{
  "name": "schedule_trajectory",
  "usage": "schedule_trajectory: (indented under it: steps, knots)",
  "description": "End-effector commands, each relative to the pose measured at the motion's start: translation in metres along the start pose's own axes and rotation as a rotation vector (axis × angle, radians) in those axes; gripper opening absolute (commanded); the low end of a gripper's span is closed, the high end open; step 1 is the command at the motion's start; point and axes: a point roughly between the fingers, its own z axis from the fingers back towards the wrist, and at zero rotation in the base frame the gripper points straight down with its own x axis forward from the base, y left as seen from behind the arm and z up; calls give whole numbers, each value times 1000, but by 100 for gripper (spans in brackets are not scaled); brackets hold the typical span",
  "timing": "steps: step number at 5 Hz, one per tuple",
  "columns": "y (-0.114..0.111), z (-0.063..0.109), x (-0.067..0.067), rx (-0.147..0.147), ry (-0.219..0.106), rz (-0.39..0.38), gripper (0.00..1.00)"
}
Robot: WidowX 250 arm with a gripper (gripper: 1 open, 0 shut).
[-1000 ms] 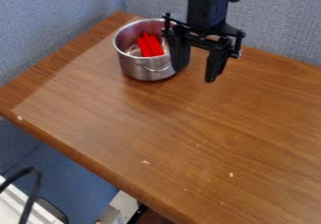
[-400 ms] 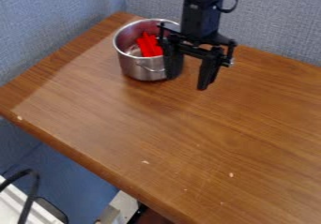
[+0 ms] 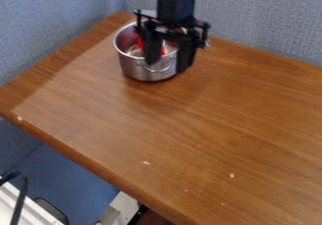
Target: Move the red object from the metal pot to the table
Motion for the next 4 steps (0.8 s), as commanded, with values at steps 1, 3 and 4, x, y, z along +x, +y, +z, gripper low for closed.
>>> schedule_trajectory:
  steps: [1, 3, 4]
  knots:
    - [19, 23, 8, 13, -78, 16, 100]
    - [40, 29, 21, 45, -113, 21, 100]
    - [48, 29, 28, 65, -123, 33, 100]
